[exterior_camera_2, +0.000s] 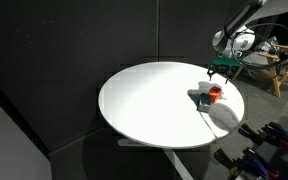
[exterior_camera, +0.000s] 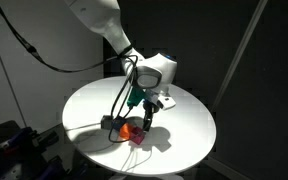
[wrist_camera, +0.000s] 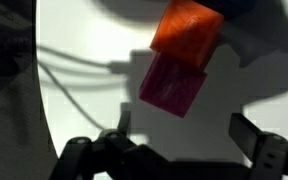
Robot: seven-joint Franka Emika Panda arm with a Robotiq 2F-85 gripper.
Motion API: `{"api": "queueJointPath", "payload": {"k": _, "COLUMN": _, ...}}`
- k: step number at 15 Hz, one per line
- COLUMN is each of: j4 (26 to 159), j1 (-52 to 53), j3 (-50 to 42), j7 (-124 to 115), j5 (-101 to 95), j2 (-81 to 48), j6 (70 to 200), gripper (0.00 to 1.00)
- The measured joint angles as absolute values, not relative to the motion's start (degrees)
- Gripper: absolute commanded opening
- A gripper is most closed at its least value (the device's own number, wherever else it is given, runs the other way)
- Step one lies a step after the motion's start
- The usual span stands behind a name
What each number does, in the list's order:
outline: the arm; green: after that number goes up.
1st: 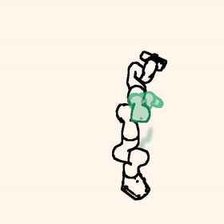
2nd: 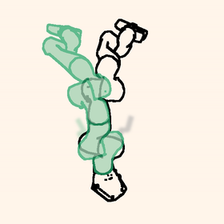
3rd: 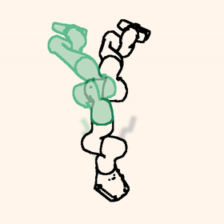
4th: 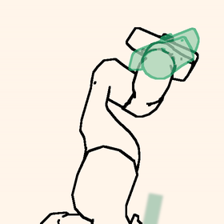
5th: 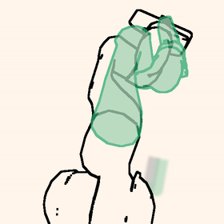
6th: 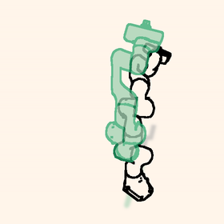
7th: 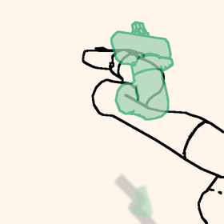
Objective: Put the pink block on top of the grey and blue blocks
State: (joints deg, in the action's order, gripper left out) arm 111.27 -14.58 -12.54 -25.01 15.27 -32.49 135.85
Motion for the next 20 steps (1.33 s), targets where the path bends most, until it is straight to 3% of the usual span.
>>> {"api": "queueJointPath", "payload": {"k": 20, "j4": 110.37, "j1": -12.45, "j3": -13.19, "j7": -36.78, "j5": 18.67, "j2": -35.92, "j6": 141.37, "gripper": 1.00}}
